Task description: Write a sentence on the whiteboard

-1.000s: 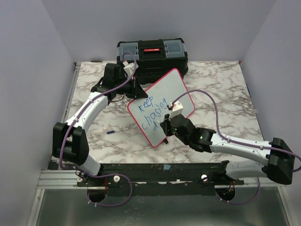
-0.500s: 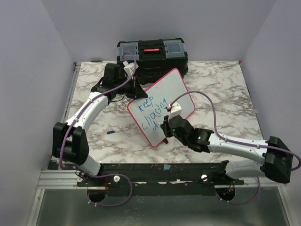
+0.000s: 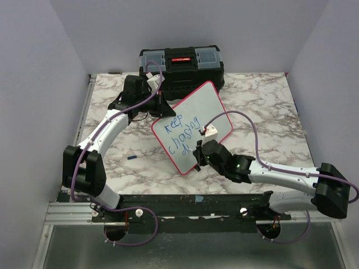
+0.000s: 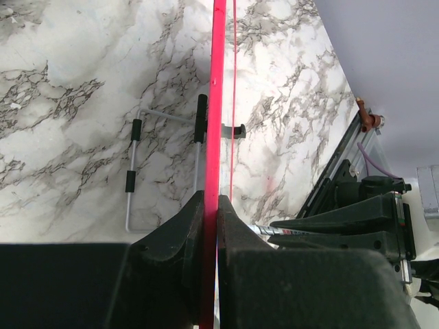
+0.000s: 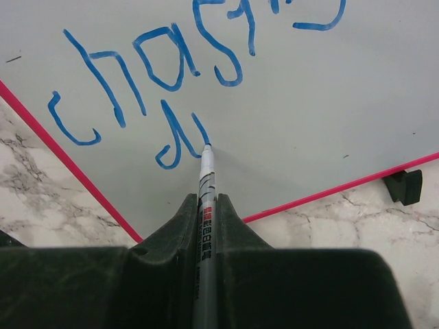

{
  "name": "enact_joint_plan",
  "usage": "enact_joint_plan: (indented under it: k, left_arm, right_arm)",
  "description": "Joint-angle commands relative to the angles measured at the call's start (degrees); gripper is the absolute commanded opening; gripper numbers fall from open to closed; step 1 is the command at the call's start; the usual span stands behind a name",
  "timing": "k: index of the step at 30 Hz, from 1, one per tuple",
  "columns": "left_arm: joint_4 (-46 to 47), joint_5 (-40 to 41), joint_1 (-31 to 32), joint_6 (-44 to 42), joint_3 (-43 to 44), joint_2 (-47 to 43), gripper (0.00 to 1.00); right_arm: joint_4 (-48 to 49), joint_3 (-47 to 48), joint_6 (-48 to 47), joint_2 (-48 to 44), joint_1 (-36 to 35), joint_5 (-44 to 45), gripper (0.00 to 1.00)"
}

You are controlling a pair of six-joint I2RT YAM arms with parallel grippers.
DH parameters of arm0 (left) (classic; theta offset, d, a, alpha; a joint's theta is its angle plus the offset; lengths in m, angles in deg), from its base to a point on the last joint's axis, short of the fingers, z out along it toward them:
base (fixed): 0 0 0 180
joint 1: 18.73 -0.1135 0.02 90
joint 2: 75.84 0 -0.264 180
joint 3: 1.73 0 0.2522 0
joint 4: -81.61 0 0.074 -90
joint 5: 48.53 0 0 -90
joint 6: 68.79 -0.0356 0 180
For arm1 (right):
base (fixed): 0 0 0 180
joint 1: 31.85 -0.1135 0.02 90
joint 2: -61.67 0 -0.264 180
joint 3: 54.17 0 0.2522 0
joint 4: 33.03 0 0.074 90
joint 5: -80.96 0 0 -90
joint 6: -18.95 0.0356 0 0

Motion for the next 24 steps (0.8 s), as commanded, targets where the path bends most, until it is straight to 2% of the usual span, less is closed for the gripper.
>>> enact_joint_plan:
  k: [1, 24]
  left_arm:
    - [3.1, -2.3, 0.0, -0.1, 0.3, -1.0, 0.00]
    - [3.0, -2.6, 0.1, -0.2, 0.4, -1.0, 0.00]
  right_arm:
    - [-1.5, -0.8, 0.9, -0.2, -0.2, -1.5, 0.01]
    - [-2.0, 5.1, -0.1, 2.9, -0.2, 4.4, 0.01]
